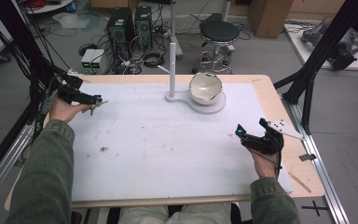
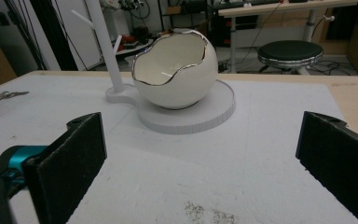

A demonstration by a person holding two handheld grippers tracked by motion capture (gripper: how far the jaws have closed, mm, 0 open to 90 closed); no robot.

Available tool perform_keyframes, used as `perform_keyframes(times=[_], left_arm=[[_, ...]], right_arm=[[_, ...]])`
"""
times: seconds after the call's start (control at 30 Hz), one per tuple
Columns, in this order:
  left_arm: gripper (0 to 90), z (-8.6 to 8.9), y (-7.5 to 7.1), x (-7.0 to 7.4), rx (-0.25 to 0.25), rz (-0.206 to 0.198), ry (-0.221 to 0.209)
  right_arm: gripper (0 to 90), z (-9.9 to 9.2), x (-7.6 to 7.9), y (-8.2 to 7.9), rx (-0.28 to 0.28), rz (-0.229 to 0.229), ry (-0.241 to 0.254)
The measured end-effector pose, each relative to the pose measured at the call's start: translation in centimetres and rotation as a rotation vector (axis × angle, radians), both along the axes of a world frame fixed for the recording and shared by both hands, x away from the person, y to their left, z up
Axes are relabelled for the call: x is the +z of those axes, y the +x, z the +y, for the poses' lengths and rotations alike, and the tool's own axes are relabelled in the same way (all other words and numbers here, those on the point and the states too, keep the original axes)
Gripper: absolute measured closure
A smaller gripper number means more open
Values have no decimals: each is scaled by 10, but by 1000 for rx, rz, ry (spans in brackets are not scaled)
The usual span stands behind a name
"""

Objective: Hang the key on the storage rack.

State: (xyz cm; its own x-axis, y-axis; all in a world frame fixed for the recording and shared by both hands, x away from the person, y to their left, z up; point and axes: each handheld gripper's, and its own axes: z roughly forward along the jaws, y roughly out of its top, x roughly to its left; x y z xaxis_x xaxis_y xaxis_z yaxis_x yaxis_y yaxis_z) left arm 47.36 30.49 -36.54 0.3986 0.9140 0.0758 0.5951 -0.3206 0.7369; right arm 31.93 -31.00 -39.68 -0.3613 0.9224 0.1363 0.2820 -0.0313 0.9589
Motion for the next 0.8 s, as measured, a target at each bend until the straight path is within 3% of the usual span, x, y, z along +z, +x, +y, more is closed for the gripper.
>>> perform_keyframes(times=[0.1, 0.33, 0.43, 0.53, 0.63, 0.77, 0.8], left_arm=[[20, -7, 6, -4, -25, 29, 20], [20, -10, 15, -14, -24, 53, 53], [20, -10, 22, -22, -38, 71, 90], [20, -9, 26, -25, -35, 95, 90], [20, -4, 37, -26, -15, 118, 126], [21, -3, 43, -26, -9, 124, 115], [21, -5, 46, -30, -23, 142, 118]], right_arm=[[7, -1, 0, -1, -5, -9, -2], [7, 0, 0, -1, -3, -13, -11], [7, 0, -1, 0, 2, -13, -26], [7, 0, -1, 1, 3, -12, -28], [7, 0, -2, 3, 2, -4, -26], [7, -1, -2, 4, -1, -5, -27], [7, -2, -2, 3, -2, -5, -24]])
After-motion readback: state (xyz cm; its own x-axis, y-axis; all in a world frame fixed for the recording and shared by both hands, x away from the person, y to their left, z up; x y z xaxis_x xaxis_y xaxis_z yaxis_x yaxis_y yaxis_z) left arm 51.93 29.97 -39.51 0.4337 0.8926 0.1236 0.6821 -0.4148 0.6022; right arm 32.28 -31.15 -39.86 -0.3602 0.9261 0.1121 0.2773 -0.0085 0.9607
